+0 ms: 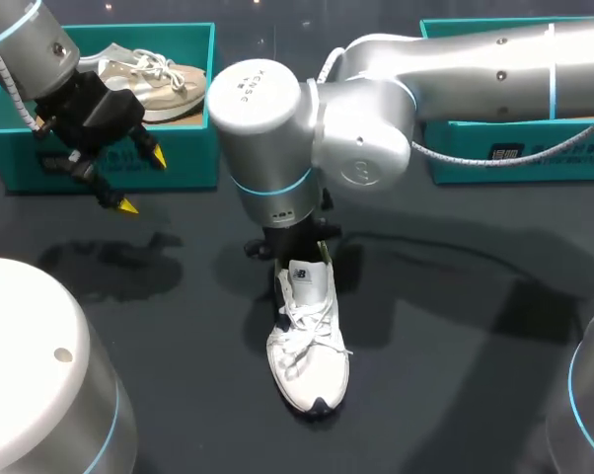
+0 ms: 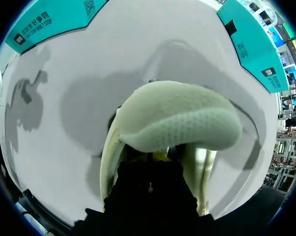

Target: Take the shoe out of the shoebox, open the shoe tongue, remove and reinsert the insole, then place the shoe into the shoebox

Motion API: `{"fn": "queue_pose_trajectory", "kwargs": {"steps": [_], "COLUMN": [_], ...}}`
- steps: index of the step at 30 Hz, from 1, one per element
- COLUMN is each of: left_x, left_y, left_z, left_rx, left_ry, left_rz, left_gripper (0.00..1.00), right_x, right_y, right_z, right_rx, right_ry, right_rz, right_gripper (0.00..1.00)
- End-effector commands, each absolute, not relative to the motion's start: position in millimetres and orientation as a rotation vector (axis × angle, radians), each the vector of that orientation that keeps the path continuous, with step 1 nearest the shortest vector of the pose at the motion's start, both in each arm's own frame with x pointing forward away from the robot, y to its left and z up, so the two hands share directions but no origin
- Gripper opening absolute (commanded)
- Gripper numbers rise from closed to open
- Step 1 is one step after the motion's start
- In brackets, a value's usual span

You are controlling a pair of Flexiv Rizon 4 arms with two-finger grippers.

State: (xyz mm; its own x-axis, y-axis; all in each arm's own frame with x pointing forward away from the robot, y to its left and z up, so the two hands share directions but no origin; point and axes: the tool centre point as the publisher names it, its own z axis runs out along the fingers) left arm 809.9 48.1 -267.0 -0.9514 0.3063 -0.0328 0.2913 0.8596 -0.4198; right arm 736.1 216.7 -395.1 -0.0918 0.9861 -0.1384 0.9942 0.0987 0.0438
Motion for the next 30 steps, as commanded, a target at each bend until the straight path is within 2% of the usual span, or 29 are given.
{"fn": "queue_pose_trajectory", "kwargs": {"steps": [1, 7, 15, 30], "left_x": [809, 809, 809, 809], "left_y": [48, 48, 48, 48], "left_z": [-267, -267, -267, -267], "left_rx": [-0.482, -0.482, -0.482, -0.482], "left_ry": [-2.996, -2.996, -2.996, -2.996], "left_rz": [0.665, 0.665, 0.665, 0.665], "left_gripper": [1.0, 1.0, 1.0, 1.0], "right_x": [724, 713, 727, 723], "right_y": [214, 209, 207, 213], "right_z": [-407, -381, -357, -359], "right_rx": [2.056, 2.074, 2.073, 2.124], "right_ry": [2.209, 2.144, 2.166, 2.304], "right_rz": [-0.122, -0.172, -0.161, -0.261], "right_gripper": [0.0, 0.0, 0.0, 0.0]}}
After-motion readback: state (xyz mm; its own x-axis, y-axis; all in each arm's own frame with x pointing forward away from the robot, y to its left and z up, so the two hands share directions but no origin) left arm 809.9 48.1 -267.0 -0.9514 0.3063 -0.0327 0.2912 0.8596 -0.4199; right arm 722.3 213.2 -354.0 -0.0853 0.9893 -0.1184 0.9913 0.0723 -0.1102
